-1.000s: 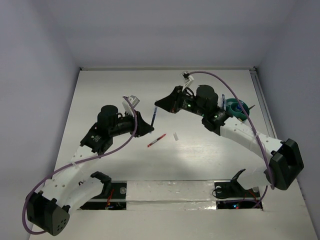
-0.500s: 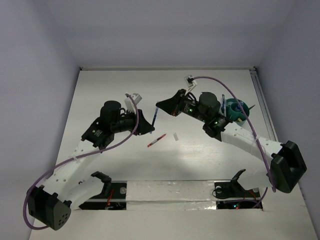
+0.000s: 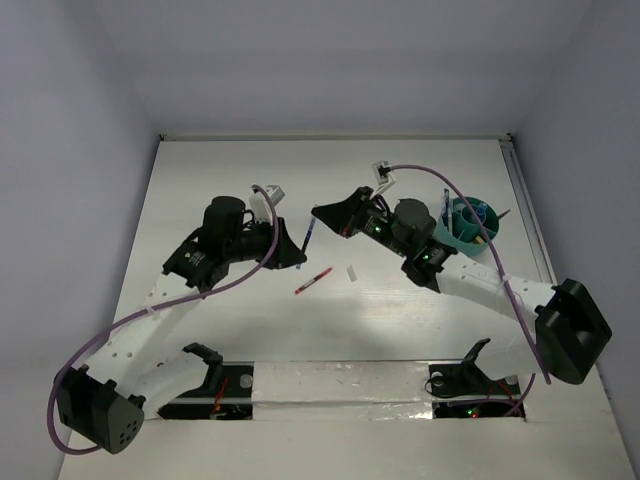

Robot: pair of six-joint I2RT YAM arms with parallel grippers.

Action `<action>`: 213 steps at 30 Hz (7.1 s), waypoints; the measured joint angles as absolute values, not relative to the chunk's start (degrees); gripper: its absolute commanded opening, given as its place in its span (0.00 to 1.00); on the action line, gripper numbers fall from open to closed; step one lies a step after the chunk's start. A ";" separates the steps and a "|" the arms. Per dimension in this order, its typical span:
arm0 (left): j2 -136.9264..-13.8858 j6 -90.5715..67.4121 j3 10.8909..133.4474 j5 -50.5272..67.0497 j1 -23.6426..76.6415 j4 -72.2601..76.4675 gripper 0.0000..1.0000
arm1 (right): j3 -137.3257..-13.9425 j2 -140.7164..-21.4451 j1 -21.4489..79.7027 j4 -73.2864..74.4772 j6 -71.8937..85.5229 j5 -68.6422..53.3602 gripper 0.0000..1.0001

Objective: Sort the stationery into containers
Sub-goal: Close the pen cap on the pen, then place the pen in the storage box, then pick up the pen from the center of the board.

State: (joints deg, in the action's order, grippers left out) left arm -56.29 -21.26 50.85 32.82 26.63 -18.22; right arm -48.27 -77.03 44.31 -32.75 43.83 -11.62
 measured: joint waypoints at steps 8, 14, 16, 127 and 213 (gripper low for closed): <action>-56.88 -23.66 50.85 34.06 27.38 -17.12 0.00 | -53.98 -81.56 47.22 -29.04 42.22 -8.91 0.00; -57.06 -22.55 52.29 33.76 28.10 -21.54 0.00 | -50.02 -80.09 48.25 -30.87 42.68 -8.08 0.00; -57.30 -22.15 52.49 33.45 28.12 -22.13 0.00 | -48.25 -78.37 48.25 -31.29 43.22 -7.22 0.00; -48.42 -17.23 45.95 36.36 28.08 1.08 0.94 | -71.05 -70.85 33.76 8.95 24.40 -9.10 0.00; -26.65 -14.41 39.92 4.49 30.24 -10.98 0.99 | -65.84 -99.61 55.57 20.69 45.34 13.02 0.63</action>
State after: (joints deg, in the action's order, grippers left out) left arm -26.65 -14.41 39.92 4.49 30.24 -10.98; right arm -65.84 -99.61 55.57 20.69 45.34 13.02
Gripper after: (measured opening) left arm 0.989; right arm 0.605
